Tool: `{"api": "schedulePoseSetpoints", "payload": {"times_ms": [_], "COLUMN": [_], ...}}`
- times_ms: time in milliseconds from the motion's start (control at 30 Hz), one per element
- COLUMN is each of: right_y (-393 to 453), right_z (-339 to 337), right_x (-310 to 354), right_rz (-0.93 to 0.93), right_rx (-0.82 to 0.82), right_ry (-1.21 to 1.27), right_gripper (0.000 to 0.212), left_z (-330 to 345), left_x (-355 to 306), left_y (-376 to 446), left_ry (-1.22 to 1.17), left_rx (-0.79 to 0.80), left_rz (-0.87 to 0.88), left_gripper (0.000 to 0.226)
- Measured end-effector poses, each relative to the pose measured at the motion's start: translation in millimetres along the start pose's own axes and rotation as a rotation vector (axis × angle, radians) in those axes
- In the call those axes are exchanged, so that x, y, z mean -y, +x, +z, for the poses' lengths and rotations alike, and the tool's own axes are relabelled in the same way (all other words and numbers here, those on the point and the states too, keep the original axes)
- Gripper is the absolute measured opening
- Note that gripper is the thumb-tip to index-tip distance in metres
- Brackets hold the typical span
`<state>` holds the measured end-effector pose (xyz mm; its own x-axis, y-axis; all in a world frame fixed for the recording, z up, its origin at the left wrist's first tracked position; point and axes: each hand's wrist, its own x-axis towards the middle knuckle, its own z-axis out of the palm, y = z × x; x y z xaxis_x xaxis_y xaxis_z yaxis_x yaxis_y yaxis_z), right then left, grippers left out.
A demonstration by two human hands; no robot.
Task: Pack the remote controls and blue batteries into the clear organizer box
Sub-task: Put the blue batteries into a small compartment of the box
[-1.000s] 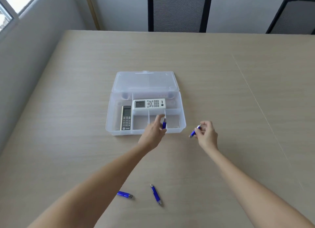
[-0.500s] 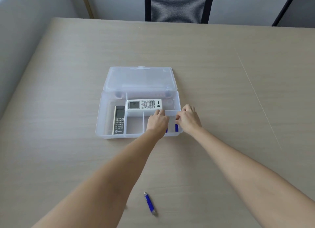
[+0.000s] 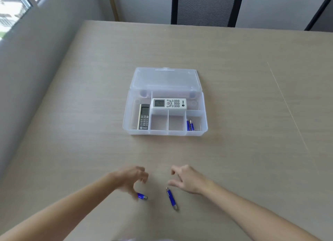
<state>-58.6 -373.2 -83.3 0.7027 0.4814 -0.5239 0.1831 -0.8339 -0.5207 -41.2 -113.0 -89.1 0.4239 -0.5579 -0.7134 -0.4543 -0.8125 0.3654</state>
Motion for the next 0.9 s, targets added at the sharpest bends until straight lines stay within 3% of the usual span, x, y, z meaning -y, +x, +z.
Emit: {"api": "schedulePoseSetpoints", "payload": {"times_ms": [67,167,267,367,500,600,700,900], "right_y": [-2.0,-1.4,-0.7,-4.2,0.3,13.9,32.7,74.6], "right_z": [20.5,35.2,23.0,-21.7,-99.2,-141.2,-161.9,-184.9], "right_x": [14.0,22.5,11.7,-10.5,-48.3,-67.9,-78.2,-95.5], "right_rz": [0.032,0.040,0.079,0.124,0.248,0.285,0.285,0.242], "right_rx": [0.116,0.171,0.082,-0.224,-0.762,-0.918,-0.840,-0.357], "right_ry": [-0.041,-0.091,-0.042,0.263,0.457,0.550,0.458,-0.046], "right_gripper": [0.055,0.033,0.020,0.014,0.016,0.008,0.009,0.020], "left_z": [26.6,35.6,14.2,-31.9,-107.5,-151.5,-173.4,-162.9], "left_x": [-3.2,-9.0,-15.5,-27.5,-52.5,-69.1,-77.2,-75.0], "left_y": [-4.7,-4.9,3.0,15.9,48.3,85.8,123.1,178.8], "left_ry": [0.093,0.094,-0.016,-0.239,-0.546,-0.639,-0.612,-0.188], "left_rx": [0.013,-0.066,-0.151,-0.406,-0.788,-0.900,-0.897,-0.753], "left_rz": [0.015,0.038,-0.021,-0.065,-0.084,-0.088,-0.131,-0.190], "left_gripper": [0.045,0.018,0.021,0.017,0.035,0.021,0.024,0.022]}}
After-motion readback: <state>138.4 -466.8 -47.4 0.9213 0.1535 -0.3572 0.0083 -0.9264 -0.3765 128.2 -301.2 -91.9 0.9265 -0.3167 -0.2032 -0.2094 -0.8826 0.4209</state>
